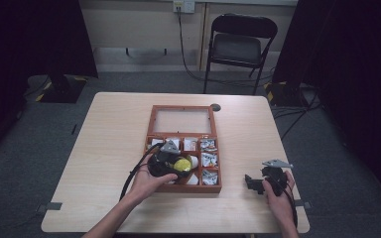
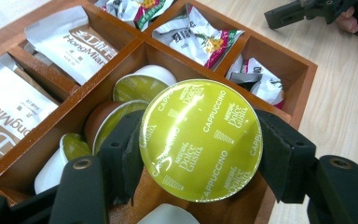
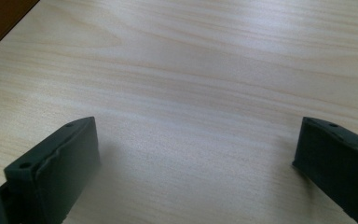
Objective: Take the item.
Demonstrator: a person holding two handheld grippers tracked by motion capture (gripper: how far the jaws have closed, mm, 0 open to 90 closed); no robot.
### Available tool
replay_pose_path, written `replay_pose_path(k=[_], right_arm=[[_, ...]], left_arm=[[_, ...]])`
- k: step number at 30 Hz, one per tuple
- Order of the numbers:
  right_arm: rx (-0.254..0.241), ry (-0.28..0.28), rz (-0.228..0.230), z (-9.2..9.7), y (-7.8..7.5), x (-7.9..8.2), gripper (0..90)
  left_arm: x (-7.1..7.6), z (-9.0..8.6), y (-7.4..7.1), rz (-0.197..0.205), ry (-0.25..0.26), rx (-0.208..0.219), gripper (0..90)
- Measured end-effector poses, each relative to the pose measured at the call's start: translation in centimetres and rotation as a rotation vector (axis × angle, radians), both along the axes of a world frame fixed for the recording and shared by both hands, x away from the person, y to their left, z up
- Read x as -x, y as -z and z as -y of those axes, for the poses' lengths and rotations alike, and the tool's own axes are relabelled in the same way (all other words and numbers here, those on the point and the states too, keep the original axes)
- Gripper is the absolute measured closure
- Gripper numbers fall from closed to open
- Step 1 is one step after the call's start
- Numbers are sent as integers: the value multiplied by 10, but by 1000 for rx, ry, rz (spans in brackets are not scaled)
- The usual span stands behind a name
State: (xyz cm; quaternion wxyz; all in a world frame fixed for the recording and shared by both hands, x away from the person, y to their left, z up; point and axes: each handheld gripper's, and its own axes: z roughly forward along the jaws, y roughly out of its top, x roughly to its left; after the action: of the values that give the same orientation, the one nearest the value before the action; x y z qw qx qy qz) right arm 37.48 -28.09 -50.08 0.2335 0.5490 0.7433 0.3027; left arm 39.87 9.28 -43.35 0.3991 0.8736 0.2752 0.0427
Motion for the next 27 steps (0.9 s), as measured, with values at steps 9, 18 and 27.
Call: replay_pose_path(k=[9,18,27], right_arm=[[0,0,1,0,0,0,0],[0,0,0,0,0,0,0],[0,0,1,0,0,0,0]], left_arm=[[5,3,-10,29,20,12,377],[6,-5,-22,48,19,47,378],[6,-15,-32,88,-9,71,378]])
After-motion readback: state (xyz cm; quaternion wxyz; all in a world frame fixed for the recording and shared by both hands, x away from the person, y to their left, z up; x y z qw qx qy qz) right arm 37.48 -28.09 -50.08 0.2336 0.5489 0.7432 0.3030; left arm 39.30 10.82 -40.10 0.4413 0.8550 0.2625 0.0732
